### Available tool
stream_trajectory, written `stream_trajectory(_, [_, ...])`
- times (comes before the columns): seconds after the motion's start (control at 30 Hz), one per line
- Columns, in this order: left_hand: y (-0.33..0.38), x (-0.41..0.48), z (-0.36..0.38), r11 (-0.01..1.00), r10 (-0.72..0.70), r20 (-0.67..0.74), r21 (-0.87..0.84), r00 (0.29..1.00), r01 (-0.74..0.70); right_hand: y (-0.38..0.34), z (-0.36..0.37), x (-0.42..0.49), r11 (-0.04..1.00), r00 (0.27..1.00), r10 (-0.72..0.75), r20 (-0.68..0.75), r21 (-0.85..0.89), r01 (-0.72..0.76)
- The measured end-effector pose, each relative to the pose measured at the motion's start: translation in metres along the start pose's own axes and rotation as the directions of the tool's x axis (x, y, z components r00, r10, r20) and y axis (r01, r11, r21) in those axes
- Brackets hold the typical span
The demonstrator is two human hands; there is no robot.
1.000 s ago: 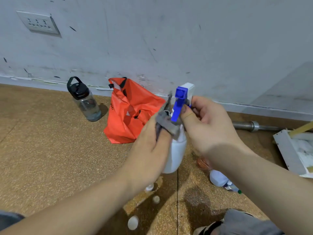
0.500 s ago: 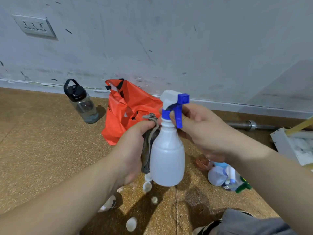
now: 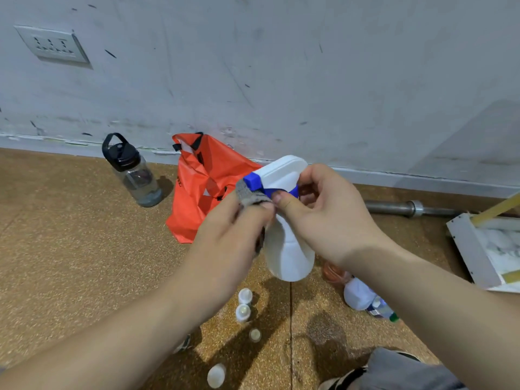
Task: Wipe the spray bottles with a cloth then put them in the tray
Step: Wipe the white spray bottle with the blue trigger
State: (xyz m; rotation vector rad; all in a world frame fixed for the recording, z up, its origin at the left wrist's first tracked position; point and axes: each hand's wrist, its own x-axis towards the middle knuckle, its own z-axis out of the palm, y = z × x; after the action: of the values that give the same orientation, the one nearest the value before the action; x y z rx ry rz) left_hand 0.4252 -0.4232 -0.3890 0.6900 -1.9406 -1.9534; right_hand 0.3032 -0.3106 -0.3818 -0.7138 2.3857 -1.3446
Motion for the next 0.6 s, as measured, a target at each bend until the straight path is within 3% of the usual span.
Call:
stream_trajectory(0.07, [0.007,-0.007,0.007,0.993,0.118,0.043,0.016,0.992,-0.119,-0.003,0.001,-0.003,1.000,0.999,-0.021,-0.037,-0.009,0.021])
stream_trajectory(0.17, [0.005,0.003,0.001,0.991,0.134,-0.081,-0.011,0.988,-0.135,-0.007,0.004,-0.008,0.999,0.999,-0.037,0.027,-0.009,0.038])
stream_trajectory(0.23, [0.009,0.014,-0.009,0.992,0.119,-0.098,-0.016,0.988,-0.121,-0.008,0.005,-0.010,0.993,0.991,-0.043,0.123,0.113,0.029])
stream_trajectory(0.37, [0.013,0.019,-0.028,0.996,0.065,0.009,-0.068,0.998,-0.064,-0.013,-0.007,-0.007,0.912,0.960,-0.039,0.279,0.403,-0.080])
stream_trajectory(0.47, [0.009,0.020,-0.030,0.996,-0.023,0.092,-0.080,0.995,0.030,-0.013,-0.010,-0.006,0.936,0.936,-0.047,0.348,0.343,-0.080])
stream_trajectory(0.6, [0.011,0.015,-0.022,0.982,-0.090,0.125,-0.155,0.988,0.109,-0.015,-0.008,-0.009,0.988,0.947,-0.033,0.319,0.155,-0.018])
